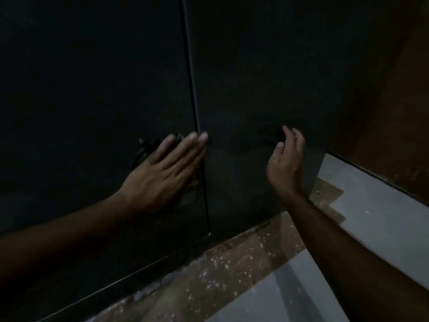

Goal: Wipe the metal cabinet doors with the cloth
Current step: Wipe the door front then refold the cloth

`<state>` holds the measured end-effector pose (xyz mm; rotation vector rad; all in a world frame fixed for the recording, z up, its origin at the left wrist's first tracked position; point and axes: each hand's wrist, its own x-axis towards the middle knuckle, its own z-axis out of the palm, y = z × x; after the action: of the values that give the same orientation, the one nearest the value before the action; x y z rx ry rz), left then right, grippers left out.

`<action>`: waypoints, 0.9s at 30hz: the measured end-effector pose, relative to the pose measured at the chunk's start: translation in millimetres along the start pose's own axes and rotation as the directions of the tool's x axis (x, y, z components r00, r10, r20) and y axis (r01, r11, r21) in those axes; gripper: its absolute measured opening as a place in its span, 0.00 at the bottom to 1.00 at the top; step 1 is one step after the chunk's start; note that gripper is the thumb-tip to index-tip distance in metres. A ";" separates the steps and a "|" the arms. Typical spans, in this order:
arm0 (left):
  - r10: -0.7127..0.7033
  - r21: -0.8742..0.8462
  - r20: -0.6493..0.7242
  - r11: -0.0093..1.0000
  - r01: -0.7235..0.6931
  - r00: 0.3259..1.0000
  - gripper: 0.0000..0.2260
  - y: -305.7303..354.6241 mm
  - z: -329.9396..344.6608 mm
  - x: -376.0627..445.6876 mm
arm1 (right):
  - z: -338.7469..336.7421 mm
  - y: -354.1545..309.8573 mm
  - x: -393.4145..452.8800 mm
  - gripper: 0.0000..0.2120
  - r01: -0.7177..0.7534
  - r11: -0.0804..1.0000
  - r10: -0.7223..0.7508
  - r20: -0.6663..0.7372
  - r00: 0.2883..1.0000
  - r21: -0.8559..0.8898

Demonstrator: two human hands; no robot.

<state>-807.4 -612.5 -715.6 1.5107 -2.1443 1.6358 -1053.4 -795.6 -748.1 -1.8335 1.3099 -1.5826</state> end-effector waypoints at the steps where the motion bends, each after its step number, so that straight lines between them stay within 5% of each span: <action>1: -0.046 0.016 -0.031 0.999 0.046 0.998 0.27 4.1 4.1 33.1 | -1.1 8.2 1.4 0.21 -0.092 0.995 0.092 0.008 0.996 0.041; 5: 0.204 0.073 0.077 0.975 -0.210 0.976 0.26 59.0 44.2 116.4 | -3.6 36.0 8.2 0.20 -0.363 0.911 0.365 0.026 0.931 0.193; 9: 0.402 0.014 0.331 0.902 -0.431 0.853 0.31 105.2 67.0 82.7 | 6.4 37.9 4.2 0.21 -0.381 0.898 0.386 0.021 0.922 0.222; 12: 0.390 -0.043 0.254 0.919 -0.392 0.885 0.30 75.3 44.7 62.2 | 16.5 31.2 1.6 0.27 -0.395 0.902 0.391 0.058 0.918 0.172; 17: 0.066 0.094 -0.017 0.993 -0.064 0.998 0.27 -24.5 -8.9 118.9 | 34.0 10.9 4.7 0.33 -0.376 0.920 0.375 0.032 0.927 0.108; 20: -0.096 0.137 0.000 0.986 0.095 0.995 0.29 -34.5 -19.5 168.5 | 37.8 -9.1 12.8 0.35 -0.370 0.918 0.375 -0.006 0.927 0.141; 25: 0.279 0.042 0.250 0.954 -0.298 0.927 0.30 -7.6 -9.1 132.3 | 34.3 -35.2 19.8 0.34 -0.352 0.923 0.354 0.015 0.935 0.157; 27: 0.350 -0.007 0.205 0.934 -0.357 0.914 0.29 -36.1 -25.8 114.4 | 32.1 -45.1 20.6 0.35 -0.374 0.916 0.369 0.056 0.928 0.145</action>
<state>-854.1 -666.1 -615.6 1.4162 -2.6482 1.6802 -1007.8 -799.4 -710.8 -1.4074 1.3842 -1.4029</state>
